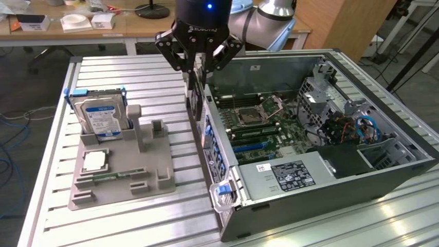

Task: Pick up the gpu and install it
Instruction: 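Pick up the gpu and move the gpu toward the slot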

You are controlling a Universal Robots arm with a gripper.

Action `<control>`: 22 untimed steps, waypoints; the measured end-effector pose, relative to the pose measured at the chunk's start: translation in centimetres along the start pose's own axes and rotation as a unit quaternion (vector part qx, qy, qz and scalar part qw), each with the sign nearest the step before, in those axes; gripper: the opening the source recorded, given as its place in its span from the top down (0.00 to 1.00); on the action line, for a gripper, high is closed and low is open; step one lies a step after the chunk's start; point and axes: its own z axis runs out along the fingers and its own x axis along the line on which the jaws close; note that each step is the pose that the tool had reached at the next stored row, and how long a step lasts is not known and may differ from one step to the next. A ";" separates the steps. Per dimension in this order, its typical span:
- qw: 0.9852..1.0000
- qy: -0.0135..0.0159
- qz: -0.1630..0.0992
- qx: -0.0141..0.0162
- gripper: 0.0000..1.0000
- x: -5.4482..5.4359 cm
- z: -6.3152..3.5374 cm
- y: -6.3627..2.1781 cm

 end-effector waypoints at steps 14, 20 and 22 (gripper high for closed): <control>1.000 0.000 -0.002 0.000 0.74 -0.3 0.04 0.04; 1.000 0.000 -0.003 0.000 0.74 -0.6 0.07 0.06; 1.000 0.000 -0.004 0.000 0.74 -0.7 0.09 0.07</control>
